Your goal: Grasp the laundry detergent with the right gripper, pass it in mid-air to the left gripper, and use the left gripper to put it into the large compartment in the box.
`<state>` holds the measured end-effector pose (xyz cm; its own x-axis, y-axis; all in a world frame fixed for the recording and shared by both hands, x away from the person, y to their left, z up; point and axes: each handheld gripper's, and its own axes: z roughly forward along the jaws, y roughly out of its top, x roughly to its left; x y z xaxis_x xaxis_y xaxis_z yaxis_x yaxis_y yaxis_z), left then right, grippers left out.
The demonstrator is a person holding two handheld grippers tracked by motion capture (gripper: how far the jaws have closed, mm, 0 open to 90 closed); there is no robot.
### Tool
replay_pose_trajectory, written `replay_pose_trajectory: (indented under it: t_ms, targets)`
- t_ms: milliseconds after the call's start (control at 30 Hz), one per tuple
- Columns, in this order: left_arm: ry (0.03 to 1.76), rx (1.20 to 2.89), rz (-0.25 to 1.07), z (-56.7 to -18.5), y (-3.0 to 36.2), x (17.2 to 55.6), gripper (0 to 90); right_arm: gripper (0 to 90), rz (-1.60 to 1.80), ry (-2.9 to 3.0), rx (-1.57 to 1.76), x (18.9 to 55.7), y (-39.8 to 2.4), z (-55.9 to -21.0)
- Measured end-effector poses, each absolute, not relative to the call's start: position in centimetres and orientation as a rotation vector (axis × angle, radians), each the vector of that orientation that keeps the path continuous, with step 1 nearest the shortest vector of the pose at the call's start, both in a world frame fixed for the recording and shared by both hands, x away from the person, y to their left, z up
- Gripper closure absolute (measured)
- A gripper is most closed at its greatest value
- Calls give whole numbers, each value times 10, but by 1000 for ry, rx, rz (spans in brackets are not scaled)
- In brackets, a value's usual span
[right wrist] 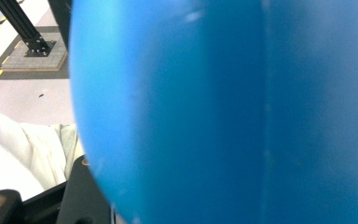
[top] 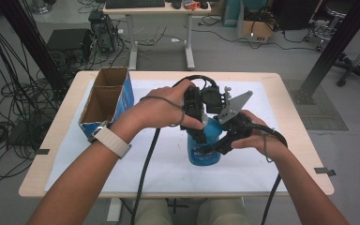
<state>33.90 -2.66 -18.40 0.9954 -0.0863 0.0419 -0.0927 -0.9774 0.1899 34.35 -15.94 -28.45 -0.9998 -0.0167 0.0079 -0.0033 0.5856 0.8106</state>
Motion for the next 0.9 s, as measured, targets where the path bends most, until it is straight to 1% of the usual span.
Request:
replay_pose_trajectory:
  t_ms: [900]
  targets:
    - [-131, 2942, 51, -183, -24, 339, 372, 422, -1425, -2781, 28, 344, -156, -284]
